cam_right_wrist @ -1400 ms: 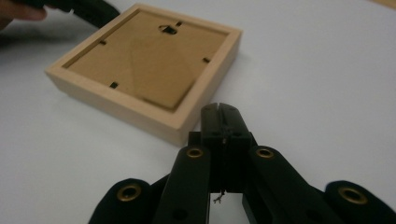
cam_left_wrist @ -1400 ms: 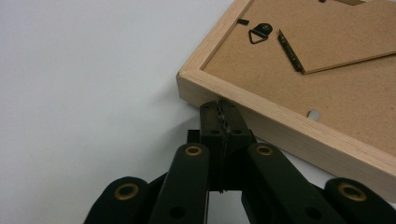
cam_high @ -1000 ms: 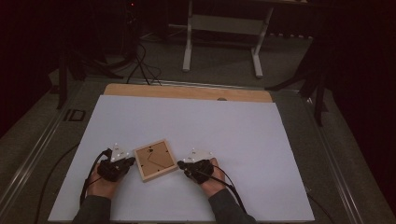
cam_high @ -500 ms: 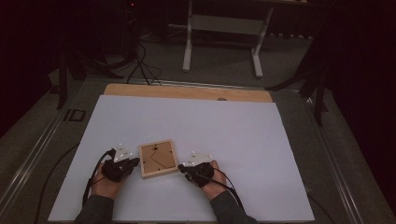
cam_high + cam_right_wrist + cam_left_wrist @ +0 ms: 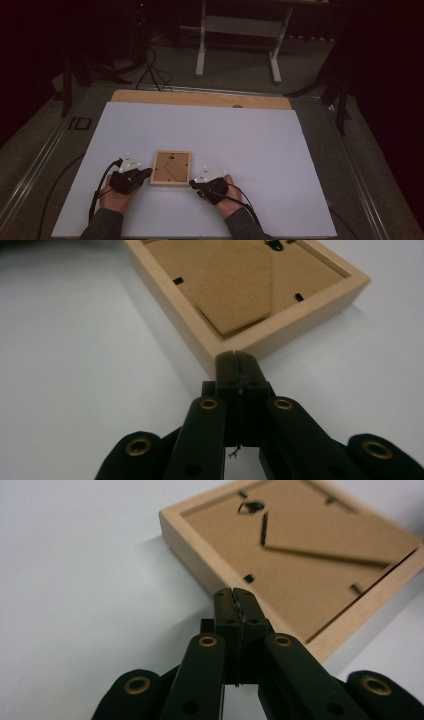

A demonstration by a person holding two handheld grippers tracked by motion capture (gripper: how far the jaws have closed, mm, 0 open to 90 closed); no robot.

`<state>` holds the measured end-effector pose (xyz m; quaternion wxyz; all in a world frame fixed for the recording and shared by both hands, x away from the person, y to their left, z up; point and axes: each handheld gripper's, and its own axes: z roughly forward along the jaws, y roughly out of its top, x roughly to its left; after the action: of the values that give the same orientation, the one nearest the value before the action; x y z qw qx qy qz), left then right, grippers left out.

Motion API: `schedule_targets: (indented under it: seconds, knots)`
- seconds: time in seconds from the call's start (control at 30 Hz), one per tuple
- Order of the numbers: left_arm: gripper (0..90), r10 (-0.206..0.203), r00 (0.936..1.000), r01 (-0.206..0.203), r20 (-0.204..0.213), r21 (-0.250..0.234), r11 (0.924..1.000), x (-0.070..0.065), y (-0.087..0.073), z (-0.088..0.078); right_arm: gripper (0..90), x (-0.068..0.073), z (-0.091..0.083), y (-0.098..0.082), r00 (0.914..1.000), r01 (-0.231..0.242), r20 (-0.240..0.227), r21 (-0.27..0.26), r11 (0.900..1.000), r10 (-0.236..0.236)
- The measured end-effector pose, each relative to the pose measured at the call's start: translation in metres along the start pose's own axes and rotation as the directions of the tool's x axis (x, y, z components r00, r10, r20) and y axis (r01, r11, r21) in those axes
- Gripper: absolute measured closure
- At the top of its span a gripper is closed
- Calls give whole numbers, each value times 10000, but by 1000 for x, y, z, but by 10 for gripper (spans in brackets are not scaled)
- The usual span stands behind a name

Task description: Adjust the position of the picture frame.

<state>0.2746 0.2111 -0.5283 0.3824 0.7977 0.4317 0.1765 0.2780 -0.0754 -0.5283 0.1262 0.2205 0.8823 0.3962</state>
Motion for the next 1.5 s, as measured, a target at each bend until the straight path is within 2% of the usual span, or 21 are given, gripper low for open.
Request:
schedule_targets:
  seconds: [0.23, 0.43, 0.57, 0.83, 0.93, 1.1, 1.33, 1.5]
  knots:
    - [900, -128, 9999, 128, -17, -39, 9999, 3, 0, 1, 900, 4, 0, 0, 9999, 91, -96, -31, 10000, -91]
    - [899, 52, 9998, -51, -172, 40, 10000, 3, 1, 1, 900, 8, 1, 1, 9995, 216, -209, -67, 9997, -218]
    - [898, 144, 9990, -145, -434, -29, 9999, 3, 1, -4, 900, 14, 3, 3, 9987, 324, -382, -64, 9995, -326]
    - [898, 13, 9991, -26, -419, -309, 9995, 6, 0, -14, 899, 20, 10, 10, 9963, 635, -570, -77, 9980, -638]
    - [898, 175, 9994, -186, -314, -332, 9993, 2, 0, -18, 899, 15, 10, 13, 9971, 536, -532, -290, 9981, -551]
    - [898, 371, 9991, -377, -194, -335, 9987, -4, -2, -23, 899, 2, 8, 21, 9994, 265, -192, -523, 9983, -276]
    - [898, 234, 9997, -236, -52, -371, 9990, -3, -5, -26, 899, -22, 12, 29, 9991, -270, 298, -715, 9971, 291]
    - [898, 177, 9998, -174, 85, -352, 9992, -4, -6, -28, 899, -33, 19, 37, 9973, -495, 507, -750, 9960, 534]
